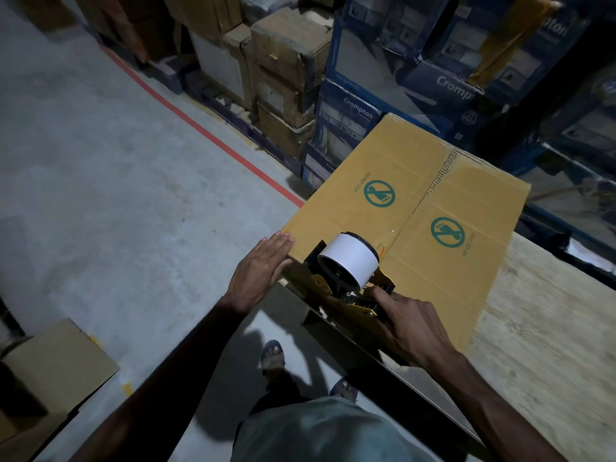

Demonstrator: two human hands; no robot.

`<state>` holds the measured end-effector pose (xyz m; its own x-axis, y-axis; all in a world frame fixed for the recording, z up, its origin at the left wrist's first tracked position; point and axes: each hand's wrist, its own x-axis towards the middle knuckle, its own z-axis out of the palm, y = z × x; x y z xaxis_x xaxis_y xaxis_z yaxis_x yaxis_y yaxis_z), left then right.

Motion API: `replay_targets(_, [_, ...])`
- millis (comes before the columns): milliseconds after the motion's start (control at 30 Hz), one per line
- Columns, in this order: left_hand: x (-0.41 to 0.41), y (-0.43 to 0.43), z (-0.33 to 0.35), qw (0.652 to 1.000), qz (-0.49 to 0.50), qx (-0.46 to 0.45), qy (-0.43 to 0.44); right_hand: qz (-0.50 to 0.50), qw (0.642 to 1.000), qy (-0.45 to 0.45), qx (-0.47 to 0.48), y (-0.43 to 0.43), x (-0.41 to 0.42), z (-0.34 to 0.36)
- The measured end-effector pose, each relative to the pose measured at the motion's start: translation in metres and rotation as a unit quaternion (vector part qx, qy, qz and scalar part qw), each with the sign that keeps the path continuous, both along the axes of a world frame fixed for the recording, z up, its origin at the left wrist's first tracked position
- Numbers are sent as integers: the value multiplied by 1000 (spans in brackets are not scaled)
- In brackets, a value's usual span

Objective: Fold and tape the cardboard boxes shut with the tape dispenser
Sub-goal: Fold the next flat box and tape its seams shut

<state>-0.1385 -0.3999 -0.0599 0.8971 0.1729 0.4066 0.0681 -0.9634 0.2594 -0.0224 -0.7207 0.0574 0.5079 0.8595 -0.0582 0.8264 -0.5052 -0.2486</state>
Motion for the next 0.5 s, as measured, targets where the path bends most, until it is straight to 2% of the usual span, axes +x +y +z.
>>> replay_targets(100, [-1, -3, -1, 1000, 5, -6, 7, -3, 1000, -28, 3, -26, -2, 3])
replay_targets(333, [-2, -5, -1, 1000, 2, 0, 10, -7, 997, -31, -68, -73, -6, 10])
replay_targets(500, [-5, -9, -6, 1000, 3, -11, 24, -8, 998, -24, -55, -79, -6, 10])
